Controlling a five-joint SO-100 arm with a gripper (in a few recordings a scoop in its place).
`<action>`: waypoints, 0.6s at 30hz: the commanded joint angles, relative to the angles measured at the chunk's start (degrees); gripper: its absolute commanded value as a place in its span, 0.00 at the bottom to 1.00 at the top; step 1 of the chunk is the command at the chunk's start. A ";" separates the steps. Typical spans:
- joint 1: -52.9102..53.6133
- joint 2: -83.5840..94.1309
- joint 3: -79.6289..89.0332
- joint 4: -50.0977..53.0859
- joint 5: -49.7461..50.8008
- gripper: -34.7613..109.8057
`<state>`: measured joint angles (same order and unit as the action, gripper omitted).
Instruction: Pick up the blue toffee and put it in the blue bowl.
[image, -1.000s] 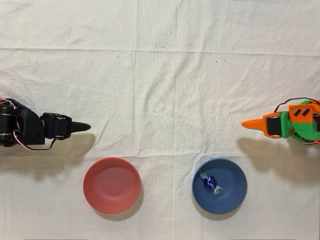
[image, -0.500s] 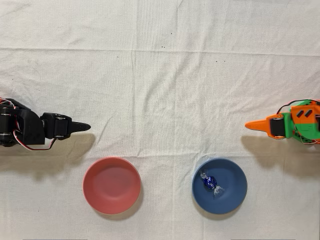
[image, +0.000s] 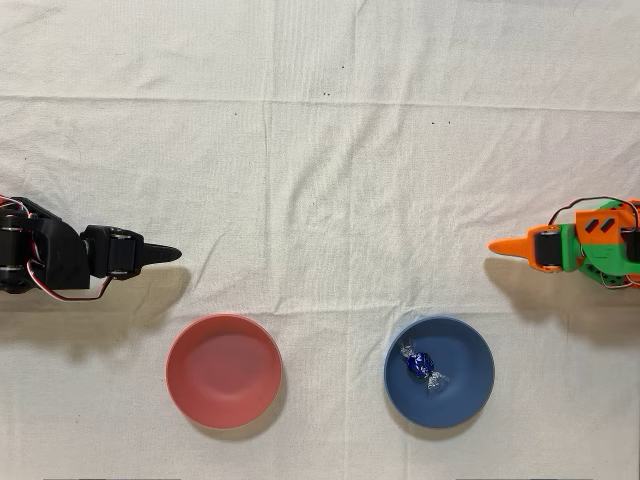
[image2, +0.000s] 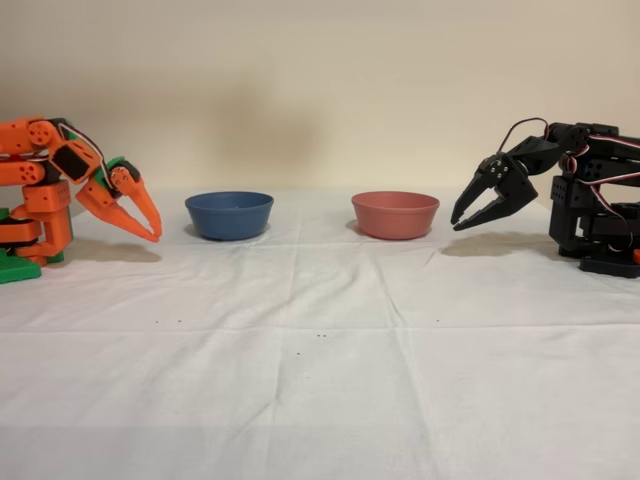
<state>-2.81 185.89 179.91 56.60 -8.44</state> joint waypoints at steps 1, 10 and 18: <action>0.35 1.23 -0.79 2.02 -1.41 0.24; 1.49 1.23 -0.79 5.45 -5.45 0.24; 1.76 1.23 -0.79 5.45 -5.01 0.24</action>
<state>-1.41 187.03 179.91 61.88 -12.83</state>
